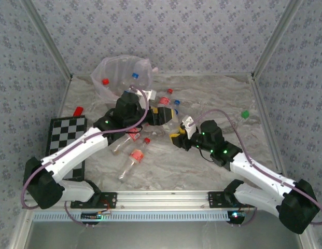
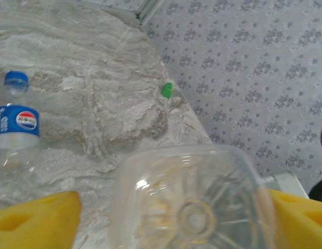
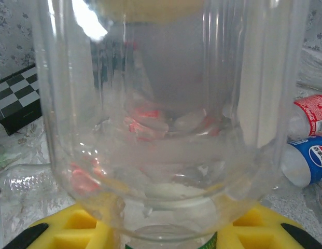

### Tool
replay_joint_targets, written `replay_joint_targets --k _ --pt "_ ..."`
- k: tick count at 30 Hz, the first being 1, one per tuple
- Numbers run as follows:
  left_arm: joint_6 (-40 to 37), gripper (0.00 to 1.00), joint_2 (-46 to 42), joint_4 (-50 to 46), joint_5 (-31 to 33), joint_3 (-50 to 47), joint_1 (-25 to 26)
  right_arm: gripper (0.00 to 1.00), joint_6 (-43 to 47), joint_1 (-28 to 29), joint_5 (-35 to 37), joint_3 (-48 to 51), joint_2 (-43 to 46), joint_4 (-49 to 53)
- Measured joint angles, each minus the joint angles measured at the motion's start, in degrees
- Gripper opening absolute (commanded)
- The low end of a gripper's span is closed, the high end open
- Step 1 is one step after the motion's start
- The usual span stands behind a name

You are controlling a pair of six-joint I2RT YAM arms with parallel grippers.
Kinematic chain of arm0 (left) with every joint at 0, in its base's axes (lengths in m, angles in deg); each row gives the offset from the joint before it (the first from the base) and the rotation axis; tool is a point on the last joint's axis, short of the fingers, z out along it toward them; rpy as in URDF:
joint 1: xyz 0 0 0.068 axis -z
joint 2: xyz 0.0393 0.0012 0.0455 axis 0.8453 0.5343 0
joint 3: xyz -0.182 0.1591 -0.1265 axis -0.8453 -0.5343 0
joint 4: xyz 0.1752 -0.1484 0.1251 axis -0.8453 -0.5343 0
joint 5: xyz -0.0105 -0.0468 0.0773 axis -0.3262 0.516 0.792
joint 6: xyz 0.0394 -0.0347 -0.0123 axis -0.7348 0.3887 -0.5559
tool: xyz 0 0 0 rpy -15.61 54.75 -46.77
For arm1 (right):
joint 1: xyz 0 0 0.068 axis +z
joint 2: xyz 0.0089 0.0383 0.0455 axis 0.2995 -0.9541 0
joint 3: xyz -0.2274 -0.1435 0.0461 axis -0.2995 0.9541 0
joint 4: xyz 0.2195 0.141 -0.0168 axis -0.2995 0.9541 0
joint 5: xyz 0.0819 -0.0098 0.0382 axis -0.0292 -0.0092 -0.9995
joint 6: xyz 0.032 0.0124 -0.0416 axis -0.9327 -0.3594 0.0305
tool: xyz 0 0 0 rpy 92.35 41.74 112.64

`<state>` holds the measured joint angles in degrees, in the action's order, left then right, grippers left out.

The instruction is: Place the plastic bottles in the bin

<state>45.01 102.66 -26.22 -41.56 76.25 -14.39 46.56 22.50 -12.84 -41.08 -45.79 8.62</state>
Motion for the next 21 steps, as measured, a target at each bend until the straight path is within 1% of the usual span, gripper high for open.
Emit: replay_joint_targets --k 4,7,9,10,11,12,13,18,21 --pt "1.05 0.56 0.28 2.08 0.04 -0.02 0.22 0.14 -0.20 0.24 0.68 0.00 -0.76 -1.03" --pt "1.38 0.47 0.61 2.21 0.13 -0.02 0.22 0.19 -0.15 0.26 1.55 0.00 -1.51 -1.42" --pt "1.44 0.46 0.76 2.12 0.17 0.00 0.22 0.28 -0.17 0.26 1.73 0.00 -1.64 -1.44" --pt "1.36 0.46 0.81 1.97 0.22 0.07 0.22 0.35 -0.15 0.26 1.70 0.00 -1.68 -1.46" --pt "1.14 0.46 0.85 1.57 0.24 0.31 0.22 0.49 -0.13 0.26 1.73 0.00 -1.68 -1.44" --pt "0.94 0.46 0.98 1.20 0.24 0.70 0.20 0.70 -0.20 0.26 1.77 0.00 -1.68 -1.46" --pt "0.33 0.45 1.16 0.59 0.26 1.29 0.20 0.98 -0.35 0.31 1.97 0.00 -1.68 -1.62" --pt "-2.49 0.42 2.40 -3.74 0.26 5.84 -1.40 1.00 1.38 0.35 4.07 -0.02 0.37 0.87" --pt "-5.46 0.36 3.04 -8.02 0.31 11.47 -4.39 1.00 2.45 -0.63 6.69 -0.04 4.22 4.20"
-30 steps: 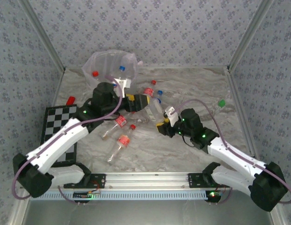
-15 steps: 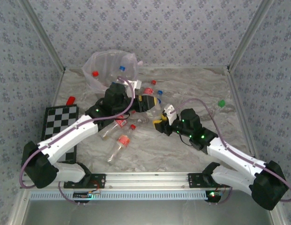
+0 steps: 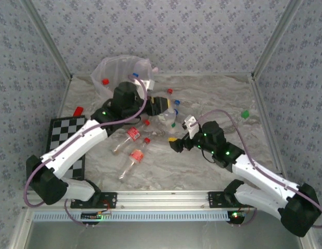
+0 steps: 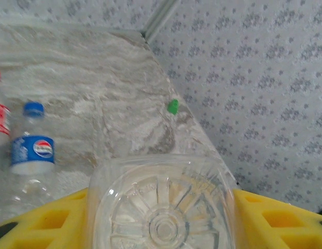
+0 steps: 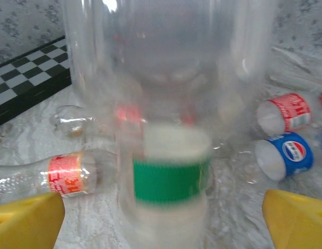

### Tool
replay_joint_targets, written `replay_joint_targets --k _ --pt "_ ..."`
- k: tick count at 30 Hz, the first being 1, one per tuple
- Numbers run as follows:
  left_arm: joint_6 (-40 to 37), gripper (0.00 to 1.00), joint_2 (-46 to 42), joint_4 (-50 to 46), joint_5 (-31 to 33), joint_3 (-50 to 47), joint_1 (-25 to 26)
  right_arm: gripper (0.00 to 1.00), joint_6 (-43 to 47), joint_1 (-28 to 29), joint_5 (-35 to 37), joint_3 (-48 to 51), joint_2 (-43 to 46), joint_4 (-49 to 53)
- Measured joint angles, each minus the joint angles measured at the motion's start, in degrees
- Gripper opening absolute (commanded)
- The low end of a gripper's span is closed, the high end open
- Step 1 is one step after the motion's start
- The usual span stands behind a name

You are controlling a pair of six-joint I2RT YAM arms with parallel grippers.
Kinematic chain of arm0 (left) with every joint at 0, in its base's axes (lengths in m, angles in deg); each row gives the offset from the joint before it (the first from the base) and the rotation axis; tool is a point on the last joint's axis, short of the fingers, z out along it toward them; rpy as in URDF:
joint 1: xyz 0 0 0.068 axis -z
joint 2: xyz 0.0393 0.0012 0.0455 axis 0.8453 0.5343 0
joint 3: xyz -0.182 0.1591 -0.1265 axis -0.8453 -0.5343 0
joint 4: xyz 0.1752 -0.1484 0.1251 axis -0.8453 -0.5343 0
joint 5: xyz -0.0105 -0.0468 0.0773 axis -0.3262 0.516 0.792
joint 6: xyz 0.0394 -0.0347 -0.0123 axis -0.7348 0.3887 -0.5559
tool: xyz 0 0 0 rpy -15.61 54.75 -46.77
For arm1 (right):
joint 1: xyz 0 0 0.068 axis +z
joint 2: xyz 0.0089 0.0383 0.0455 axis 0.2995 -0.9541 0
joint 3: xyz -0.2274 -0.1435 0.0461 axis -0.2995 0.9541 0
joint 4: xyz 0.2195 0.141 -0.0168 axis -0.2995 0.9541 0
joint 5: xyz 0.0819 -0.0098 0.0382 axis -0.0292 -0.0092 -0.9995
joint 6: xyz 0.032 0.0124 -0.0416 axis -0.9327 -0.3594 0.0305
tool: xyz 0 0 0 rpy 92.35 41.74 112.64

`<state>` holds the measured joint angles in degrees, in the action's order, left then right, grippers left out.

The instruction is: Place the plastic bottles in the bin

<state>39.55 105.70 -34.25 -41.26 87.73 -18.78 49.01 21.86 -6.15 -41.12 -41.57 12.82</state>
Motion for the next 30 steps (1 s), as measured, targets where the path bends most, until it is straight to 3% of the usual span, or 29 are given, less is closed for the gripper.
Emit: replay_joint_targets --k 4,12,21,30 --pt "-3.74 0.28 0.13 -3.69 0.28 9.20 -5.40 1.00 -0.02 -2.78 1.90 0.00 4.94 3.13" --pt "-8.68 0.00 0.83 -3.96 4.81 20.65 -17.05 1.00 -1.57 -4.46 3.58 2.71 8.85 6.27" --pt "-17.51 0.00 13.31 -6.78 6.88 24.50 -21.84 1.00 -1.53 -4.94 4.52 2.71 8.85 9.77" --pt "-21.70 0.00 15.96 -7.17 4.20 13.51 -21.59 1.00 -1.51 -5.31 5.11 2.71 8.90 11.69"
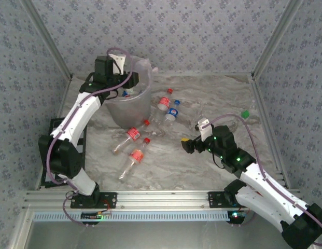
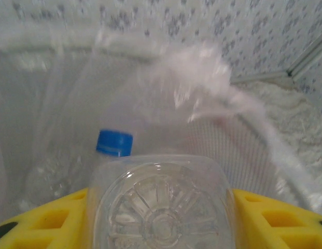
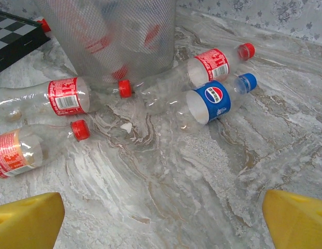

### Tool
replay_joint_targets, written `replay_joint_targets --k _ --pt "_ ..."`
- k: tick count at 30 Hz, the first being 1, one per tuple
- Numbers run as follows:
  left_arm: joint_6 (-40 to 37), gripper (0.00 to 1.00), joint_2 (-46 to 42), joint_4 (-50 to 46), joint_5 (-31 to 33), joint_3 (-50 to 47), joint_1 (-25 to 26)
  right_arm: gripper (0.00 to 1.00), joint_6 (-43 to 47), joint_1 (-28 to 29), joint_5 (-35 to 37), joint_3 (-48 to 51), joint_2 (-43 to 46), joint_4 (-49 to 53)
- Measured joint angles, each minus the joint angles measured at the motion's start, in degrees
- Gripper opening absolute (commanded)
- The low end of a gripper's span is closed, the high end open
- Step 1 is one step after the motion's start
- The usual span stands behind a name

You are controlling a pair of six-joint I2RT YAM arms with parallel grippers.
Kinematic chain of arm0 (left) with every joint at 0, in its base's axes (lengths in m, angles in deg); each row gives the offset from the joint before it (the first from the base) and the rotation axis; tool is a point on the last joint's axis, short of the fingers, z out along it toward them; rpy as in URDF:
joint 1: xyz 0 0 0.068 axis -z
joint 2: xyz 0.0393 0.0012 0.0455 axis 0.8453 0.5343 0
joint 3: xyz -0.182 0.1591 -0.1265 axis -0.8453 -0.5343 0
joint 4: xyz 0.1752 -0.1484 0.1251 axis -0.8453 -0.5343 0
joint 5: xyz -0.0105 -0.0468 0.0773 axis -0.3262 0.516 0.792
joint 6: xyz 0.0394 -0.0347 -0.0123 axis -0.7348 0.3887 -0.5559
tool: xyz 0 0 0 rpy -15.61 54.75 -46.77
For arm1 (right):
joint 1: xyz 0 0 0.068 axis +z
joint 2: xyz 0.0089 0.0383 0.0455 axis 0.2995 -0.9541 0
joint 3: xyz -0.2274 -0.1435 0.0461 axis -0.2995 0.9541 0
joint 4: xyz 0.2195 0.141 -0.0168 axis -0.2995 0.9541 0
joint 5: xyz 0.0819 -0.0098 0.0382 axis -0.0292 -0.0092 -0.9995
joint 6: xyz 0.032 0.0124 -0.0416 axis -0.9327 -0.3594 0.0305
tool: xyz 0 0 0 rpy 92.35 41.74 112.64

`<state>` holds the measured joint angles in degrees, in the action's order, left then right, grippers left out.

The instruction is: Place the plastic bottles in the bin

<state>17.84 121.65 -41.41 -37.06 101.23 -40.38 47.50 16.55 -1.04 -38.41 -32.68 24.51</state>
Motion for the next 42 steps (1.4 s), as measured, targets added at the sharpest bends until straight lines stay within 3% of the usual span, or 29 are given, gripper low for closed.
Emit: replay_joint_targets --k 6,7,12,15,17,22,32,38,42 --pt "-0.11 0.00 -0.79 5.31 -1.73 -5.18 0.31 1.00 0.00 -0.15 0.02 0.00 -0.02 -0.02" --pt "-0.28 0.04 -0.79 5.75 -2.01 -5.35 0.31 1.00 0.00 -0.15 0.02 0.00 -0.04 -0.02" --pt "-1.07 0.56 -0.76 5.49 -3.82 -5.14 0.31 1.00 0.00 -0.15 0.02 0.00 -0.04 0.00" --pt "-1.77 0.75 -0.76 2.47 -5.03 -3.08 0.31 1.00 0.00 -0.15 0.02 0.00 -0.04 0.00" --pt "-2.03 0.79 -0.76 -0.04 -5.64 -0.44 0.31 1.00 -0.02 -0.15 0.02 0.00 -0.07 0.00" --pt "-3.78 0.69 -0.79 -3.30 -5.53 6.99 0.28 1.00 -0.02 -0.15 0.02 0.00 -0.83 -0.02" --pt "-4.13 0.19 -0.11 -6.64 -2.12 6.67 0.48 1.00 -0.04 -0.15 0.37 0.00 -1.03 0.04" --pt "-2.78 0.07 2.62 -5.16 -1.66 0.70 2.21 1.00 -0.35 -0.15 1.40 0.00 -1.03 0.20" --pt "-1.64 0.06 3.80 -3.37 -2.45 -1.09 2.97 1.00 -0.94 -0.35 2.43 -0.02 -1.05 0.35"
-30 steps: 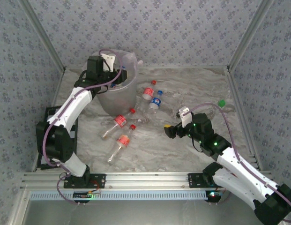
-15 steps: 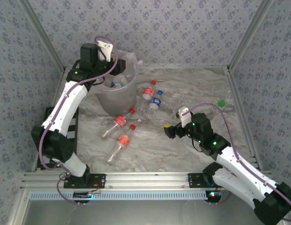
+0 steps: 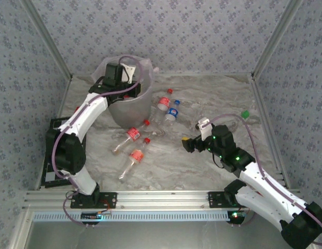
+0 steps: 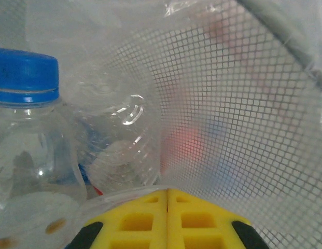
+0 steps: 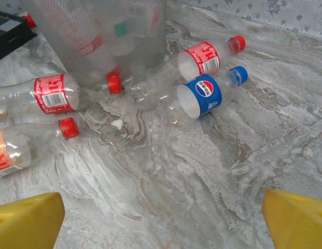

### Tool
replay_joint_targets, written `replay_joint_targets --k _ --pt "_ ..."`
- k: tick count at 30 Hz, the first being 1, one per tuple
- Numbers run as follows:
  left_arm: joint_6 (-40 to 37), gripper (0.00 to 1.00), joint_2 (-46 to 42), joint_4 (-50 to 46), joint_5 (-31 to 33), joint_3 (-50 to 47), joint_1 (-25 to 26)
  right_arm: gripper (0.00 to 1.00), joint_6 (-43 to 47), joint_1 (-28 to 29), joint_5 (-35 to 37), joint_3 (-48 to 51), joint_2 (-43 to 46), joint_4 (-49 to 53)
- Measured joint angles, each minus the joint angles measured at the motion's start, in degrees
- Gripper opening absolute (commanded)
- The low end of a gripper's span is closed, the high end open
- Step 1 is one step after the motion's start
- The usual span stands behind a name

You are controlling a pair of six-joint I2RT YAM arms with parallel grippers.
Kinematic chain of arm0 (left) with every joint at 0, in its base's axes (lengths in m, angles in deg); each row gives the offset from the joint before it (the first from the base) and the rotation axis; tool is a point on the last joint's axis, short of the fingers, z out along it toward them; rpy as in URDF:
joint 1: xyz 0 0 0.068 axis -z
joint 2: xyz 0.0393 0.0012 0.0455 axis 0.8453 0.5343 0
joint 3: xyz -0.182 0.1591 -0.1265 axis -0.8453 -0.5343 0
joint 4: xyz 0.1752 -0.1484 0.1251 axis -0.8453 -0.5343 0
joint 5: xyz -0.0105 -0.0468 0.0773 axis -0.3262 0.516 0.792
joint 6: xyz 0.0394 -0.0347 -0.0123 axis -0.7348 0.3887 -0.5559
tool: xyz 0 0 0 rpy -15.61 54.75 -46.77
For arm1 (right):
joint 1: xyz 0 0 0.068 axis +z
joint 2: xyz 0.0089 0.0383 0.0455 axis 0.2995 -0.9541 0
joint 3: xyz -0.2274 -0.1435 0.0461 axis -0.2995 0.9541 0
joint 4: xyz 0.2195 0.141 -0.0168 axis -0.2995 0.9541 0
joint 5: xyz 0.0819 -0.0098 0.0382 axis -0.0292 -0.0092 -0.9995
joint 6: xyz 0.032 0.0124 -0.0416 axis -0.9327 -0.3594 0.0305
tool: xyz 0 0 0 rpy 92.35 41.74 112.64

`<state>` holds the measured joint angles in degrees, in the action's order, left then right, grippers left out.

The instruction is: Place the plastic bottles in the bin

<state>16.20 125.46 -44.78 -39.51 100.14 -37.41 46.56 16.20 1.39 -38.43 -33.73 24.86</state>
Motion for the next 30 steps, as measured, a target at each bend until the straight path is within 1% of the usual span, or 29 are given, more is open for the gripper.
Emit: replay_joint_targets --k 3,5,7,8,9,10,11,12,15,18,21,24,27,28,30 --pt "0.72 0.06 0.74 0.48 -0.81 0.00 0.09 1.00 -1.18 -0.59 1.95 -0.74 -1.14 1.07" --pt "0.98 0.10 0.92 0.70 -1.20 0.00 0.09 1.00 -3.06 -1.81 3.87 -1.99 -2.86 2.40" --pt "1.42 0.17 0.92 0.37 -1.18 0.20 0.11 1.00 -5.64 -3.89 5.53 -3.61 -5.20 3.63" --pt "1.53 0.23 0.92 0.02 -1.09 0.52 0.11 1.00 -7.02 -4.98 6.05 -4.39 -6.29 4.02" --pt "1.64 0.32 0.92 -0.68 -0.94 1.11 0.09 1.00 -8.48 -6.10 6.36 -5.25 -7.41 4.35" --pt "1.53 0.38 0.92 -1.29 -0.76 1.86 0.09 0.99 -9.68 -6.88 6.40 -5.90 -8.33 4.46" --pt "1.62 0.45 0.90 -1.97 -0.57 2.95 0.09 0.97 -11.10 -7.74 6.40 -6.71 -9.38 4.52" --pt "1.40 0.49 0.85 -2.47 -0.44 4.09 0.09 0.93 -12.59 -8.26 6.34 -7.56 -10.56 4.55" --pt "0.52 0.59 -0.04 -3.65 0.37 6.78 0.07 0.85 -16.28 -8.63 5.18 -10.80 -15.32 4.50" --pt "-0.13 0.67 -2.89 -5.16 2.40 7.56 0.07 0.78 -19.91 -8.63 2.47 -14.78 -21.90 3.78" --pt "0.35 0.72 -7.89 -6.62 4.74 6.78 0.02 0.77 -23.02 -8.46 -0.33 -19.34 -29.81 2.62" --pt "3.89 0.77 -18.03 -4.72 6.25 -1.36 0.09 0.84 -25.92 -8.04 -2.32 -24.92 -38.53 1.88" --pt "9.25 0.80 -30.03 -1.81 6.73 -14.25 1.66 0.96 -28.33 -7.06 -2.93 -30.10 -46.31 1.57" --pt "10.95 0.81 -32.76 -1.68 6.71 -17.84 2.58 0.99 -29.09 -6.54 -2.86 -31.78 -48.72 1.73" --pt "13.53 0.81 -36.11 -1.99 6.54 -22.29 4.07 1.00 -30.73 -5.46 -2.43 -34.16 -52.61 1.73"
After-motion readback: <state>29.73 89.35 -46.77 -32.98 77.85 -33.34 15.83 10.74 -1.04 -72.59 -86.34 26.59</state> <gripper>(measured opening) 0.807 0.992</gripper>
